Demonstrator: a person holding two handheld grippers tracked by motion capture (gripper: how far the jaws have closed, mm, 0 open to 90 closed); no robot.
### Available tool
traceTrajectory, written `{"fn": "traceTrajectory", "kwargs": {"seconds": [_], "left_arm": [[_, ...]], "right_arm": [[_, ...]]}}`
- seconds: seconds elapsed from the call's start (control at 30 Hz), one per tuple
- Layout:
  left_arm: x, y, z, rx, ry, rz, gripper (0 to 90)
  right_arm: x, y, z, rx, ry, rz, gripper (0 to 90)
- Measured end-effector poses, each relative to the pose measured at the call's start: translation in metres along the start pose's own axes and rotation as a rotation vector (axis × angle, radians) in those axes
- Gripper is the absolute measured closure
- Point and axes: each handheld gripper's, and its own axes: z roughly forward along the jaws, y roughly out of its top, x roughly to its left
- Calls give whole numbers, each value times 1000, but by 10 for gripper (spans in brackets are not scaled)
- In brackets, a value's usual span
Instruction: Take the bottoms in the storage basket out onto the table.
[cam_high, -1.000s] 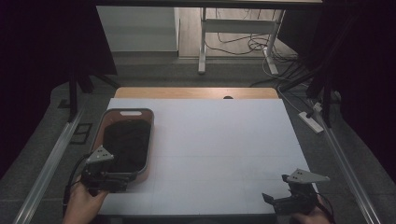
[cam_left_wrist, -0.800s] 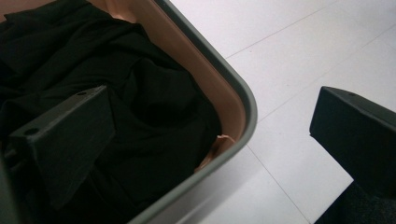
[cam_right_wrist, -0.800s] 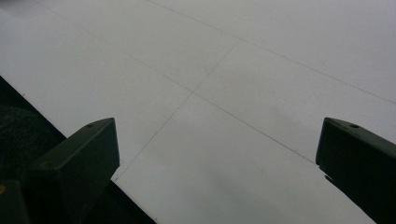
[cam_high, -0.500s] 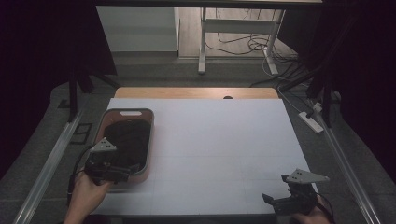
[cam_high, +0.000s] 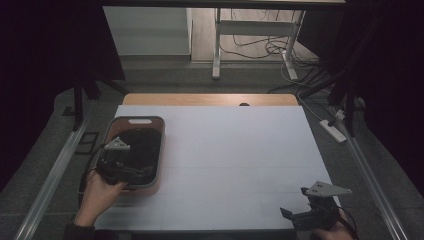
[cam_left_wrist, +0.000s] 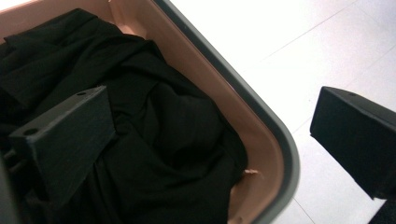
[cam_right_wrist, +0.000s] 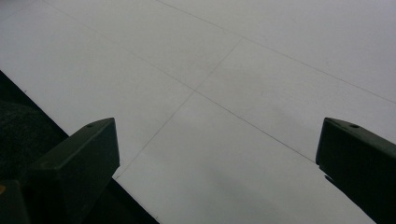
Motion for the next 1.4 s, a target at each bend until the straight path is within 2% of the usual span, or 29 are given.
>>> {"fn": "traceTrajectory", "kwargs": {"seconds": [0.23, 0.5, 0.9, 1.2, 1.4], "left_arm": [[7, 13, 9, 20, 20, 7, 0], [15, 23, 15, 30, 21, 3, 0], [36, 31, 33, 77, 53, 13, 0], [55, 28, 52, 153, 67, 0, 0], [69, 24, 67, 219, 84, -32, 0]], "right_arm": [[0, 0, 0, 2, 2, -2, 0], [0, 0, 0, 6, 2, -5, 0], [1, 0, 1, 8, 5, -10, 0], [2, 0, 1, 15, 7, -18, 1], [2, 1, 1, 18, 8, -25, 1]]}}
